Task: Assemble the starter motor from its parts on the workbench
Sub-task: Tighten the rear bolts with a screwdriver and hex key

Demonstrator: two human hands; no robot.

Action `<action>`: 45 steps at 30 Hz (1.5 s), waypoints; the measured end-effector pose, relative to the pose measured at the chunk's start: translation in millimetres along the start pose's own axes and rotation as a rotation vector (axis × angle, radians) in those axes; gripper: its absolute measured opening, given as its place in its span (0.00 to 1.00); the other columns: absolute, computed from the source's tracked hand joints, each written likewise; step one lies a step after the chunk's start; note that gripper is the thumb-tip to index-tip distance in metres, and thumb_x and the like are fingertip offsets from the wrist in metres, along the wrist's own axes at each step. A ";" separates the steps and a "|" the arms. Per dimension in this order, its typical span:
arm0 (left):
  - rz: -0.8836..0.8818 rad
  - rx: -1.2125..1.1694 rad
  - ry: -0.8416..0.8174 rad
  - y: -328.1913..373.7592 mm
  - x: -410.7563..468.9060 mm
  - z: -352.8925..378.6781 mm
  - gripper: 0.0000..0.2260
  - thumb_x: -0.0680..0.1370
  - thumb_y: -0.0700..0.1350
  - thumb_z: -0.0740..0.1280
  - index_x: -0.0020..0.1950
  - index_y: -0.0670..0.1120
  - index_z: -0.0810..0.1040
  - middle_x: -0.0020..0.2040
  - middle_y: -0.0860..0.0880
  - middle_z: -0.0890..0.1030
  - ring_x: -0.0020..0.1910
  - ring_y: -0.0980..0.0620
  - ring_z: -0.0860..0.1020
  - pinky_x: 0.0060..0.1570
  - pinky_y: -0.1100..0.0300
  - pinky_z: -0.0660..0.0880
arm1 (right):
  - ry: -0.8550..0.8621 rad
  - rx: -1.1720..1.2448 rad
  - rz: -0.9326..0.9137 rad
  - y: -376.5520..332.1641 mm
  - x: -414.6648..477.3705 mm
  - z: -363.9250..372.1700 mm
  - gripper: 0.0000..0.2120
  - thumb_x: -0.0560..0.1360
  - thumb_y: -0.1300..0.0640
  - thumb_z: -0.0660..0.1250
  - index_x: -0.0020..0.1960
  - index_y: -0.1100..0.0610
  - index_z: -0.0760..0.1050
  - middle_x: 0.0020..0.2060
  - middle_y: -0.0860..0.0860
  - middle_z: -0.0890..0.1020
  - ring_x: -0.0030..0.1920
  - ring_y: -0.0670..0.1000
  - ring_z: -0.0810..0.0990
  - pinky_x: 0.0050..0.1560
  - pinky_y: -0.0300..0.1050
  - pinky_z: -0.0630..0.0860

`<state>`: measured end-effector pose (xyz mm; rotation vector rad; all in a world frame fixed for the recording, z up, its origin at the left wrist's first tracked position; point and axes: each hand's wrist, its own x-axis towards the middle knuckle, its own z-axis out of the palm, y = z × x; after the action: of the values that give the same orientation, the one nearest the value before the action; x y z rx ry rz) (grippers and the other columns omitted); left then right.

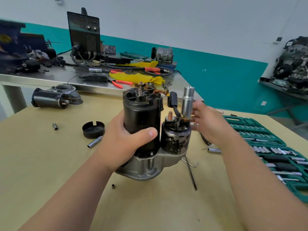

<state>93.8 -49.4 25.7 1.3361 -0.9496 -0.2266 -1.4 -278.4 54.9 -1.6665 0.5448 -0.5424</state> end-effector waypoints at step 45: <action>0.006 0.150 0.094 5.8 7.6 3.3 0.17 0.82 0.32 0.59 0.66 0.50 0.71 0.47 0.67 0.82 0.48 0.69 0.79 0.41 0.77 0.72 | 0.107 1.269 -0.206 -89.9 -15.8 17.5 0.09 0.78 0.55 0.63 0.41 0.57 0.71 0.32 0.54 0.80 0.32 0.52 0.82 0.34 0.44 0.80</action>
<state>94.1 -55.0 34.1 1.4676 -0.9051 -0.0880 2.2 -241.6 140.2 -0.4750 0.0219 -0.8789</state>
